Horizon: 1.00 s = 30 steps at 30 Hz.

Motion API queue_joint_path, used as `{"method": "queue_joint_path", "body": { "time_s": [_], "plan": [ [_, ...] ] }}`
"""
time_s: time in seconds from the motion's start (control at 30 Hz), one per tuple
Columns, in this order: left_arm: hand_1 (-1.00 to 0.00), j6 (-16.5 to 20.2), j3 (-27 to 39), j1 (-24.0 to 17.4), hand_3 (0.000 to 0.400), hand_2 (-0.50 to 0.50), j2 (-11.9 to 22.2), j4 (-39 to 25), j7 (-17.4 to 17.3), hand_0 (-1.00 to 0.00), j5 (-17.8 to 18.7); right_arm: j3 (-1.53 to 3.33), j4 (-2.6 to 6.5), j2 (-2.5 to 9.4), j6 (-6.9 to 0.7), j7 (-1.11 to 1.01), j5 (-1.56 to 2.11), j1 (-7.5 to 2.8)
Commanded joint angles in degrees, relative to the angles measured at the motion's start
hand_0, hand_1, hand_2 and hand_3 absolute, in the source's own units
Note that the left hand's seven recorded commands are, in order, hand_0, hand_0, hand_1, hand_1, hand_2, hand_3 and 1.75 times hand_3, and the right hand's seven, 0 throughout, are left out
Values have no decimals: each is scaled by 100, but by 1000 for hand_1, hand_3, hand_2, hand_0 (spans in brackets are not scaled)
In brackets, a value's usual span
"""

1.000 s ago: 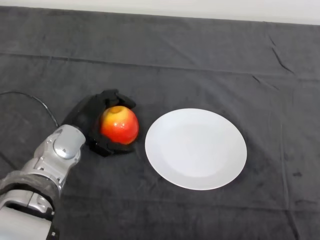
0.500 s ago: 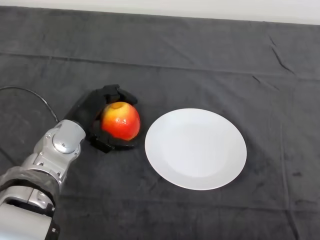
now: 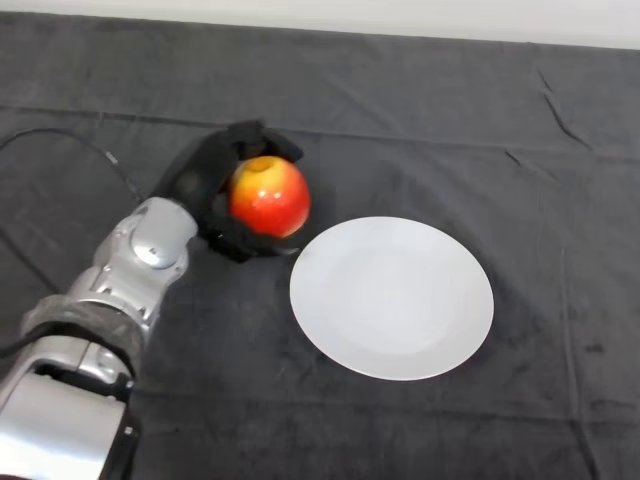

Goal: Move the apple to the plate

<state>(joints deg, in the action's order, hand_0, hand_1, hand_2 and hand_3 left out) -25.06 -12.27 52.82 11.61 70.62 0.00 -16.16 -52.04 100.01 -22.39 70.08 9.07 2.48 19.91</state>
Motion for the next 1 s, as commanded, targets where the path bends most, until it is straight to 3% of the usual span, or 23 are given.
{"method": "queue_joint_path", "body": {
  "time_s": [0.03,0.5,1.0],
  "plan": [
    [-1000,-152,-126,335,400,0,-132,-110,83,-1000,6,-62,551,814,-461,-18,-28,-532],
    [-1000,-714,-865,70,400,0,-457,-425,-57,-1000,-200,-63,552,814,-460,-18,-29,-532],
    [-1000,-965,-1842,-308,400,0,-438,-949,-366,-1000,-49,-63,550,815,-462,-17,-30,-533]
  ]
}}
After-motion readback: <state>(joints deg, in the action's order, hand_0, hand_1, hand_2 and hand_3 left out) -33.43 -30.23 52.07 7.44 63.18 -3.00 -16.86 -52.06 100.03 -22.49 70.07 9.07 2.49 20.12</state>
